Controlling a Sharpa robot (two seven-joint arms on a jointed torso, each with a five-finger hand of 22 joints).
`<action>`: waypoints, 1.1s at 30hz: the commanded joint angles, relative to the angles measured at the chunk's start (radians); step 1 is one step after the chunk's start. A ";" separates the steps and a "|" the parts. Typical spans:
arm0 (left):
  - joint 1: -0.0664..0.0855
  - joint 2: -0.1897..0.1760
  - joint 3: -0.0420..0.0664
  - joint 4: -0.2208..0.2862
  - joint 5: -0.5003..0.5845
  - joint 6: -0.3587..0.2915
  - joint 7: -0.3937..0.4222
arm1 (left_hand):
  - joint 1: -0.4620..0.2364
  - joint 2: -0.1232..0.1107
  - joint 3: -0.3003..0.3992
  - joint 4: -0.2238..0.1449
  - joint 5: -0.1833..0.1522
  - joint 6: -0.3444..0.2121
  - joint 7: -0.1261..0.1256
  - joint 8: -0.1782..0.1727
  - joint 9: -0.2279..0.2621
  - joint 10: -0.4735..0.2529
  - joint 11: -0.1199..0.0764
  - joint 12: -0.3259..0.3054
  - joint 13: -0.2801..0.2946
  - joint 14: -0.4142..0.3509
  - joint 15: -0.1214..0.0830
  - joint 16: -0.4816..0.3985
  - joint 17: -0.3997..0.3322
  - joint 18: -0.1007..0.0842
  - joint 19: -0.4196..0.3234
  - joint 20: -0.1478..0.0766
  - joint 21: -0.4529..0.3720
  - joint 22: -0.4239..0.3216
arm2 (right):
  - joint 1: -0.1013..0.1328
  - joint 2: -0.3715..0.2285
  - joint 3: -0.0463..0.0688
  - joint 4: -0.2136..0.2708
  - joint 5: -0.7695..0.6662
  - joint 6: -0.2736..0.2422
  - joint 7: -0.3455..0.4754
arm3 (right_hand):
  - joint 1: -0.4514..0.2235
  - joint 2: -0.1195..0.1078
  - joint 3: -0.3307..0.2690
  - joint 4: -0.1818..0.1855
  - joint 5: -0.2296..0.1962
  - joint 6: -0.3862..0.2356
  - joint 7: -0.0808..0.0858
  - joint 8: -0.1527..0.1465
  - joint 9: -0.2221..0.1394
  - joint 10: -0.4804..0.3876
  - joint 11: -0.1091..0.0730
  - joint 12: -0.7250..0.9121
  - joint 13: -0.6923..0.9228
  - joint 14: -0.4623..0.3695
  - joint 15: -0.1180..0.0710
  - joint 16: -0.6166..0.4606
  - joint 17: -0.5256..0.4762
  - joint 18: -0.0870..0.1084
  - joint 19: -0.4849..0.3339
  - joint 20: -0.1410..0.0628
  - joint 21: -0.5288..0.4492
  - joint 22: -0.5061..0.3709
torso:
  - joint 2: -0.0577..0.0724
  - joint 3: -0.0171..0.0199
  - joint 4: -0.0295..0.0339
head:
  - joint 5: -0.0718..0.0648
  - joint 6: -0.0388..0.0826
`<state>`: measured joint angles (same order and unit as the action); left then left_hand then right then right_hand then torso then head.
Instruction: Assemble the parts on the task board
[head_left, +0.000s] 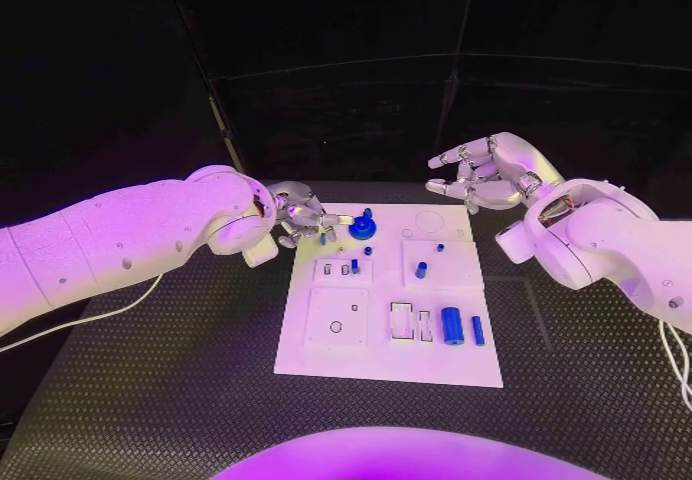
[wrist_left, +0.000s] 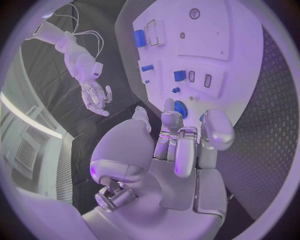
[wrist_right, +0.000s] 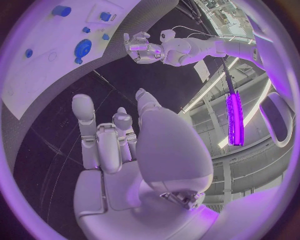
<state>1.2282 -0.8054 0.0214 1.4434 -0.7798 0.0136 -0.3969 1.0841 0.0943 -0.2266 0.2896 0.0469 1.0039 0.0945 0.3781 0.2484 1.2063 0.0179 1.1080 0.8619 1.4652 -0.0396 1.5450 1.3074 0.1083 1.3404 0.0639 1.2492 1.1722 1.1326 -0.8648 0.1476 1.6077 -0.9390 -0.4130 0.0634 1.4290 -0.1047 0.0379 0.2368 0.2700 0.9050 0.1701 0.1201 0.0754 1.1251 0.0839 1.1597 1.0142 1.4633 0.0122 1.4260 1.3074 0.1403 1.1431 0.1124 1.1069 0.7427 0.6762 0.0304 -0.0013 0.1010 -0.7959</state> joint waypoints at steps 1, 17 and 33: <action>0.026 0.032 -0.013 -0.025 -0.161 0.111 -0.092 | -0.005 0.006 -0.011 0.001 0.000 -0.008 -0.002 0.008 0.006 0.007 0.000 0.006 0.006 0.096 -0.006 0.005 0.234 -0.016 0.008 0.000 0.006 0.008 | 0.006 -0.001 0.003 -0.014 0.099 -0.018 0.026 | 0.003 0.011 -0.006 -0.003 0.008 0.009 -0.001 0.006 -0.002 -0.009 -0.001 -0.003 -0.002 0.045 -0.007 -0.007 0.034 0.016 -0.010 0.000 -0.008 -0.005 | -0.005 0.0046 0.0003 | -0.001 -0.002; 0.071 0.229 -0.074 -0.186 -0.290 0.322 -0.128 | -0.007 0.018 -0.058 -0.004 0.000 -0.024 -0.006 0.057 0.052 -0.015 -0.002 0.001 0.000 0.090 -0.008 -0.004 0.221 -0.013 -0.005 -0.002 -0.008 -0.004 | 0.013 0.013 0.005 -0.046 0.108 0.011 0.002 | 0.007 0.014 -0.014 -0.012 0.021 0.001 0.000 0.005 -0.005 -0.019 0.000 -0.010 -0.016 0.038 -0.007 -0.026 0.009 0.021 -0.025 0.000 -0.034 -0.041 | -0.002 0.0017 0.0036 | 0.001 0.002; 0.070 0.303 -0.076 -0.259 -0.304 0.375 -0.136 | 0.010 0.033 -0.062 -0.005 0.001 -0.037 -0.006 0.077 0.074 -0.017 -0.002 0.004 0.005 0.091 -0.008 -0.002 0.224 -0.013 -0.003 -0.002 -0.006 0.001 | 0.013 0.029 0.005 -0.059 0.106 0.008 0.001 | 0.008 0.020 -0.022 -0.016 0.048 -0.003 0.001 0.007 -0.006 -0.026 0.001 -0.011 -0.025 0.037 -0.006 -0.034 0.002 0.022 -0.027 0.000 -0.048 -0.055 | 0.002 -0.0010 0.0045 | -0.001 -0.001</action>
<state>1.2974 -0.5044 -0.0546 1.1882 -1.0672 0.3493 -0.5200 1.0888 0.1230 -0.2825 0.2853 0.0469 0.9754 0.0875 0.4515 0.3225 1.1951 0.0180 1.1072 0.8655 1.4653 -0.0394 1.5413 1.3074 0.1083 1.3422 0.0644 1.2410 1.1720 1.1434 -0.8368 0.1511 1.5478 -0.8369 -0.4050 0.0603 1.4370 -0.0967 0.0227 0.2216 0.3158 0.9049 0.1701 0.1220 0.0706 1.1037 0.0839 1.1488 0.9901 1.4632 0.0123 1.3960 1.3077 0.1557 1.1204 0.1109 1.0657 0.6884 0.6773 0.0303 0.0018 0.1004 -0.7957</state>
